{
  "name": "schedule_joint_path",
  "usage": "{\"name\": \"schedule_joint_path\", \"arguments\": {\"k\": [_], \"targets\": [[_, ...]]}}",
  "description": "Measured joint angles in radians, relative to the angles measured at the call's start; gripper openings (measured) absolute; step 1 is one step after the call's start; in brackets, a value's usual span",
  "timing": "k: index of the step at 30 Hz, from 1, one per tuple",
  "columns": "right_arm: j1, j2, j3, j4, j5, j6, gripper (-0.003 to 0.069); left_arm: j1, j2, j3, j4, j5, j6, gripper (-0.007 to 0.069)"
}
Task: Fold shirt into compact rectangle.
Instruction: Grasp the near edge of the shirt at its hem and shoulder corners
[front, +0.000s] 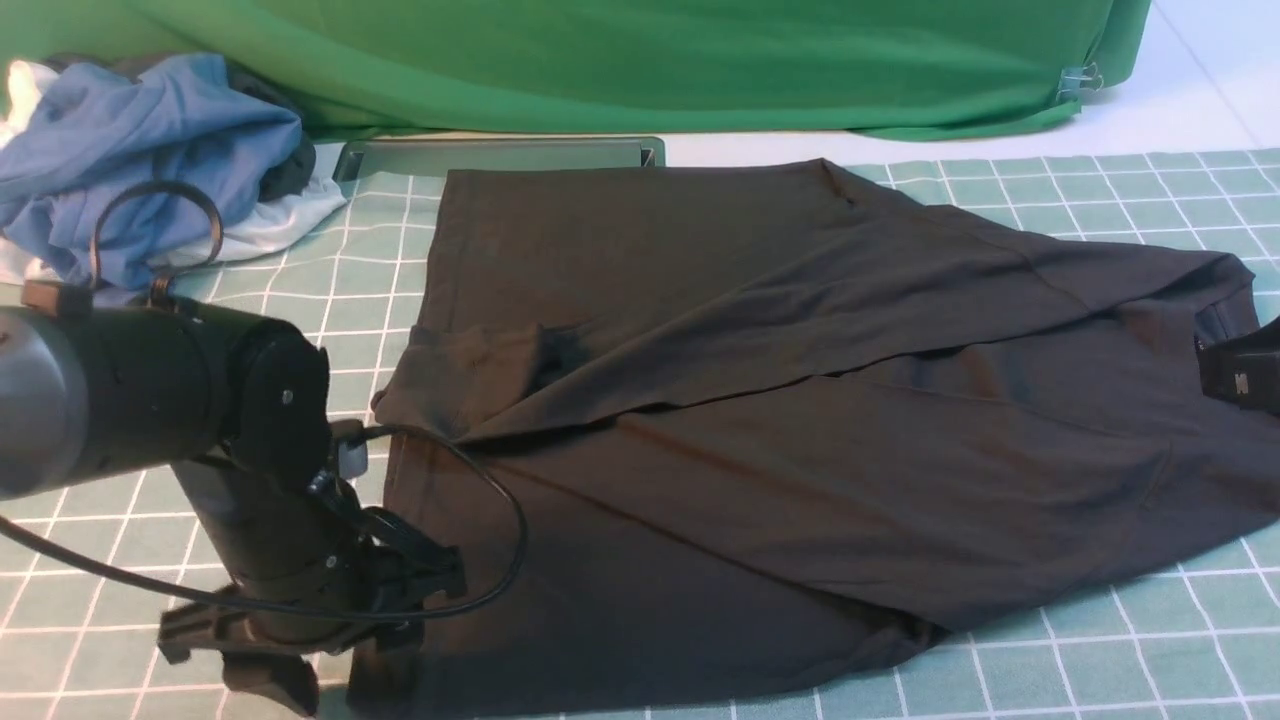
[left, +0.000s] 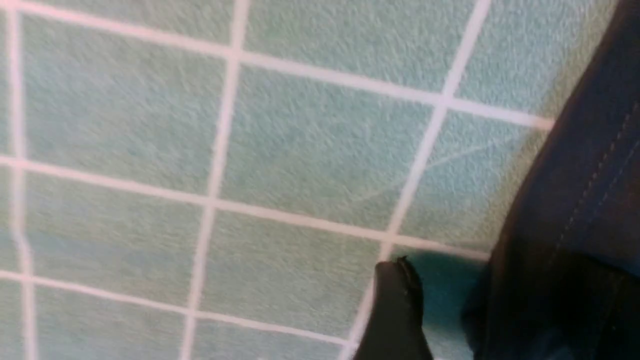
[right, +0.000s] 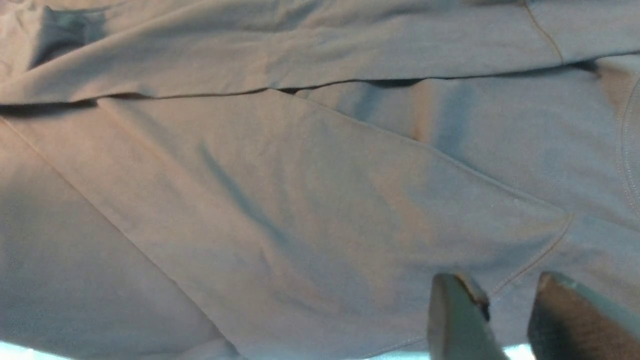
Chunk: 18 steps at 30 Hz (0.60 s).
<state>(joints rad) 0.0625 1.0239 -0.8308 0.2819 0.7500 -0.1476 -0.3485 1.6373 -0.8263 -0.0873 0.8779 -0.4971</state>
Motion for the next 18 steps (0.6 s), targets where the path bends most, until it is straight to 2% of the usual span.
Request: {"name": "schedule_joint_path", "arguments": {"k": [6,10,12,16,18], "targets": [[0.000,0.000,0.000,0.000,-0.004,0.000,0.0238,0.000,0.012,0.001,-0.098,-0.021,-0.001,0.0416],[0.000,0.000,0.000,-0.001,-0.005,0.001,0.0238,0.000,0.012,0.001,-0.105,-0.033,-0.004,0.0386],[0.000,0.000,0.000,-0.001,0.000,0.001,0.0238,0.000,0.012,0.001,-0.106,-0.036,-0.004,0.0319],[0.005,0.000,0.000,-0.001,0.044,0.001,0.0238,0.000,0.011,0.001,-0.108,-0.035,0.015,0.0119],[0.030,0.000,0.000,-0.002,0.068,-0.003,0.0241,0.000,0.000,0.001,-0.108,-0.032,0.037,0.0043]]}}
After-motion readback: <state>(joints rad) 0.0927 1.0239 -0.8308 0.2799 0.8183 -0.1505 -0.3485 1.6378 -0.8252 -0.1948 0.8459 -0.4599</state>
